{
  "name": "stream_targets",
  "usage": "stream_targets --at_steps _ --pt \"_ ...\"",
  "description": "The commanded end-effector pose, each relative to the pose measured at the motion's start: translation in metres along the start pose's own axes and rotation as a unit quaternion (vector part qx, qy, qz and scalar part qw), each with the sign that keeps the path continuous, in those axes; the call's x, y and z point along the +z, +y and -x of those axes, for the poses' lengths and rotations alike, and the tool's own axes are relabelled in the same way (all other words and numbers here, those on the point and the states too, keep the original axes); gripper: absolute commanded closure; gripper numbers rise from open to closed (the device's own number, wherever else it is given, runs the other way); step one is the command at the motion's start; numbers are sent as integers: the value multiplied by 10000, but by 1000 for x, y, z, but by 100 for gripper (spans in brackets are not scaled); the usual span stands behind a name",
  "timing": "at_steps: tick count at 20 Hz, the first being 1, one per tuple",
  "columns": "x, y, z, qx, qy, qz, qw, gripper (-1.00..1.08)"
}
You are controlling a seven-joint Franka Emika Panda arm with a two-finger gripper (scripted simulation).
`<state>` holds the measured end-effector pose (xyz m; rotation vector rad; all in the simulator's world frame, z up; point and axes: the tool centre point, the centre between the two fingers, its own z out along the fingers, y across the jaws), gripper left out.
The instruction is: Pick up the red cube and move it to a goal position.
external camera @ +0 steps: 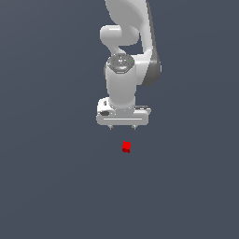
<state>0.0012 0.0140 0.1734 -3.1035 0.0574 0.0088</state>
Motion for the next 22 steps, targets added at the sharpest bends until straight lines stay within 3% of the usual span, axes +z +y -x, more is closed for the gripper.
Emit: stream_targets --at_steps 1,10,22 --pt "0 0 0 0 0 0 10000 -92" --pt "27 -4 -2 164 10 33 9999 -92" --pt "120 -15 -13 729 41 147 9972 -92"
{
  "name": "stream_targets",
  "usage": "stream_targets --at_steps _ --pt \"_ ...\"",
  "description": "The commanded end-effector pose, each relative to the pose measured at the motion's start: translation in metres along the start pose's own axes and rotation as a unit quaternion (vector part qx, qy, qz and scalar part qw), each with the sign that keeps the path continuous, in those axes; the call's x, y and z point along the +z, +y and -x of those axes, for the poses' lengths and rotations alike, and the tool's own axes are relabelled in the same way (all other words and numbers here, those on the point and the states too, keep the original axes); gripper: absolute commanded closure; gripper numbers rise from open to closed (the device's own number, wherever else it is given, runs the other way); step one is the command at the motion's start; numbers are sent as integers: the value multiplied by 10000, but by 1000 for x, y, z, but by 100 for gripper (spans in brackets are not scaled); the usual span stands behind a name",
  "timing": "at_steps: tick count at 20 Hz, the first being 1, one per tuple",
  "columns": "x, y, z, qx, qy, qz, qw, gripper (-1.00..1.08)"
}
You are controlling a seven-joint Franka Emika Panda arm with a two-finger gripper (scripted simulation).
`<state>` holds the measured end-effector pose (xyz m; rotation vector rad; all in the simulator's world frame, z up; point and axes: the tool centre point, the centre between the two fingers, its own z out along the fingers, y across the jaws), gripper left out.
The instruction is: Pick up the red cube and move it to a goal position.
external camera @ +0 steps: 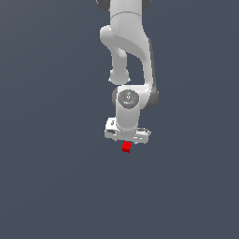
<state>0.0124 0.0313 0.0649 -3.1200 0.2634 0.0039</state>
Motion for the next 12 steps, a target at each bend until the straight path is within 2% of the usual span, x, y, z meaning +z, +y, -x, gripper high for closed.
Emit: stream_targets --at_steps 1,6,12 --pt "17 -2 -2 110 12 21 9999 -92" --pt "39 -5 -6 248 18 47 9997 -92" --pt "48 -6 -8 307 20 56 9995 -92"
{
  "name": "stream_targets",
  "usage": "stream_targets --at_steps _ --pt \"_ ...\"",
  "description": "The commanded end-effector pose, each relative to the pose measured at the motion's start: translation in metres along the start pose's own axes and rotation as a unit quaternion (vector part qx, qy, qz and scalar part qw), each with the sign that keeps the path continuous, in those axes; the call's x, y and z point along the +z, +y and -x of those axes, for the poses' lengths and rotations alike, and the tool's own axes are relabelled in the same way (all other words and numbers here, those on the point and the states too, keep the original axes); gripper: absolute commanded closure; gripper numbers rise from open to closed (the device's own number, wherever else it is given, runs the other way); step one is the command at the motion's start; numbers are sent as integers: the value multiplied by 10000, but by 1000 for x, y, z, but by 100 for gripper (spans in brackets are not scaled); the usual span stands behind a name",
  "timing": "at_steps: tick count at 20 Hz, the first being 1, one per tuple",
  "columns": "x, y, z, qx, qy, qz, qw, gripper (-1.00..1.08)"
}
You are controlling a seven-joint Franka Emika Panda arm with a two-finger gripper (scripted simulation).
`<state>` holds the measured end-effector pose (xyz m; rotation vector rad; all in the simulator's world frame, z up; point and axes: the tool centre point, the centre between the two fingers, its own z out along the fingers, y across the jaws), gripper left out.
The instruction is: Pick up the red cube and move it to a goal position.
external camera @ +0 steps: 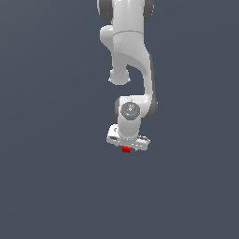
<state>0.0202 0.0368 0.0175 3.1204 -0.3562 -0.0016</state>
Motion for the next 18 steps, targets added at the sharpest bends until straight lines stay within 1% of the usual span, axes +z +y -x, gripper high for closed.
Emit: stream_targets --at_steps 1,5,6,18 --pt "1 0 -1 13 6 0 10000 -92" --pt "-2 0 -1 -5 5 -5 10000 -92" --pt "-2 0 -1 -5 5 -5 10000 108" --pt "-3 1 -1 -6 3 -5 10000 108"
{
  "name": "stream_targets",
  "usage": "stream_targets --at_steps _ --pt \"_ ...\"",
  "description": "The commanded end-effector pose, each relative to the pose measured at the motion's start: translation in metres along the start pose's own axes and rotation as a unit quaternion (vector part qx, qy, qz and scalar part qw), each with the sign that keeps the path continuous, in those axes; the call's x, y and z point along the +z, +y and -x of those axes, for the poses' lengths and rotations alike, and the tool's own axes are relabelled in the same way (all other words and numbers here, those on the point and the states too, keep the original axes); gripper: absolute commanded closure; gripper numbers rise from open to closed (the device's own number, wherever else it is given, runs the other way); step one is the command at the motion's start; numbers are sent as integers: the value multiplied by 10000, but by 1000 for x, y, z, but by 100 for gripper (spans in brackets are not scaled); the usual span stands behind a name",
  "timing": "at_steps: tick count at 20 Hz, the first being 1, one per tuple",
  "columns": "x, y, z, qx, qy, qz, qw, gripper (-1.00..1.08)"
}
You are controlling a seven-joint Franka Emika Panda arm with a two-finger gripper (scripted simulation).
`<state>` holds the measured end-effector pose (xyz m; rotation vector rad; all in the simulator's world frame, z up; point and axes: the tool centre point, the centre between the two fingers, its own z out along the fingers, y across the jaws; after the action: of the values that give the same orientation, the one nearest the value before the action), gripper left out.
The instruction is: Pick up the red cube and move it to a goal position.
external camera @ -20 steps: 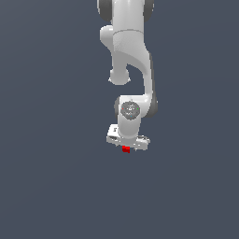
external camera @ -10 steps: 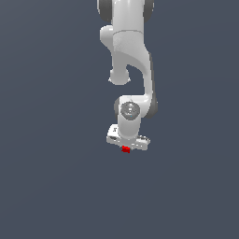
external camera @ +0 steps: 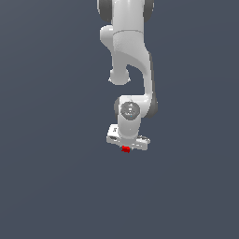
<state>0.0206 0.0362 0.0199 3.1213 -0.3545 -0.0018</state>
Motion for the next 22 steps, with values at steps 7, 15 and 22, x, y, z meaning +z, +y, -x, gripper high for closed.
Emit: stream_targets --at_steps 7,15,22 --pt "-22 5 1 0 4 -1 10000 108" --pt "-82 20 3 1 3 -4 10000 108" --pt "-150 36 5 1 3 -4 10000 108"
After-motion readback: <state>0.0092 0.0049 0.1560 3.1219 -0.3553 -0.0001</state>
